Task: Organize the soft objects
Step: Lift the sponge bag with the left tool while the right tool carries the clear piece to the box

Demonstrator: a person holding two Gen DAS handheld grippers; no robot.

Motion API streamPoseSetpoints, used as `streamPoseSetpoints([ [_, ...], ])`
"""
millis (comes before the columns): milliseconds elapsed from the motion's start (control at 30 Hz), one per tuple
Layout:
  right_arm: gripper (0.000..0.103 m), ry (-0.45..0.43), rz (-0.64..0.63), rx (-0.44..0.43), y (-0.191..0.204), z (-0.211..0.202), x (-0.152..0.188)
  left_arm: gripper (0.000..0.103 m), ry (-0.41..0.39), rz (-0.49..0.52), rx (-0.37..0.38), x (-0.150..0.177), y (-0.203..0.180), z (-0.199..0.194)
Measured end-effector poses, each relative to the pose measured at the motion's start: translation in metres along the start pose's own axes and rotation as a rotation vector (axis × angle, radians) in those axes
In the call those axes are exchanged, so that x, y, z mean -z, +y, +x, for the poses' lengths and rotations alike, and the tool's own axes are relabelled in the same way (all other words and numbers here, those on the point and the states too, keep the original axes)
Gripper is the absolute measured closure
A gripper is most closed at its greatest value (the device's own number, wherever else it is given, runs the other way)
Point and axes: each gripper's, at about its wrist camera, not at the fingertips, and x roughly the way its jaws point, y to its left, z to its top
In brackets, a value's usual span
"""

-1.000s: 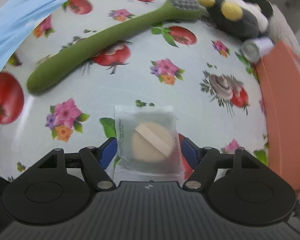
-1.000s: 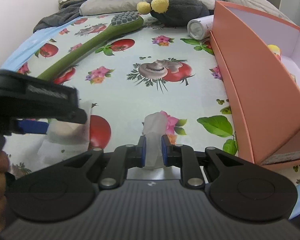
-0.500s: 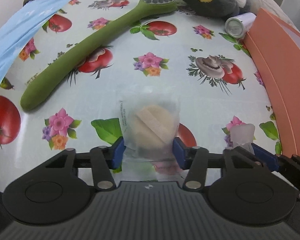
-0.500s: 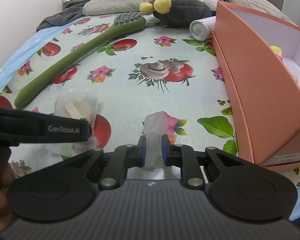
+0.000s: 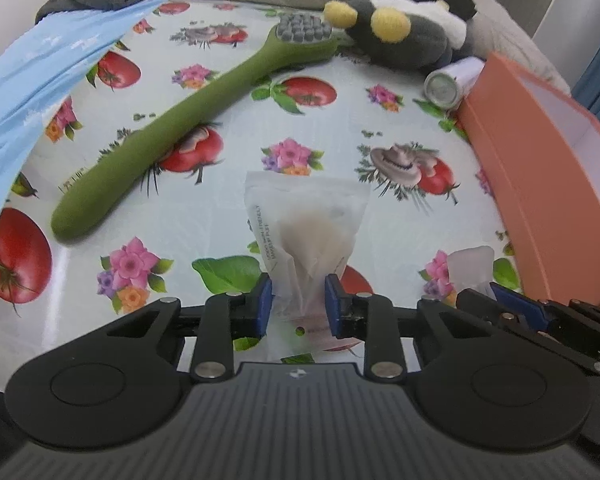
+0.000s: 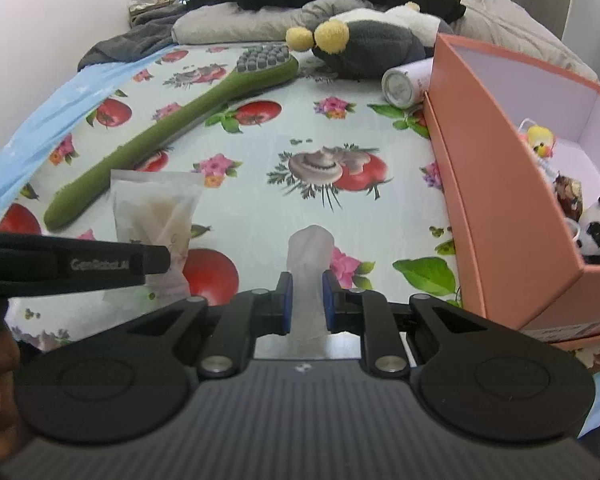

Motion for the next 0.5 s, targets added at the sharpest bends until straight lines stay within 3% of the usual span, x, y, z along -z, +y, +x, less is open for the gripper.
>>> streamPoseSetpoints([
  [500,0.084,-0.131,0.014,-0.017,0.005,-0.078,-0.032,0.071,-0.119,0.015,0.088,-0.012,0.003,-0.089],
])
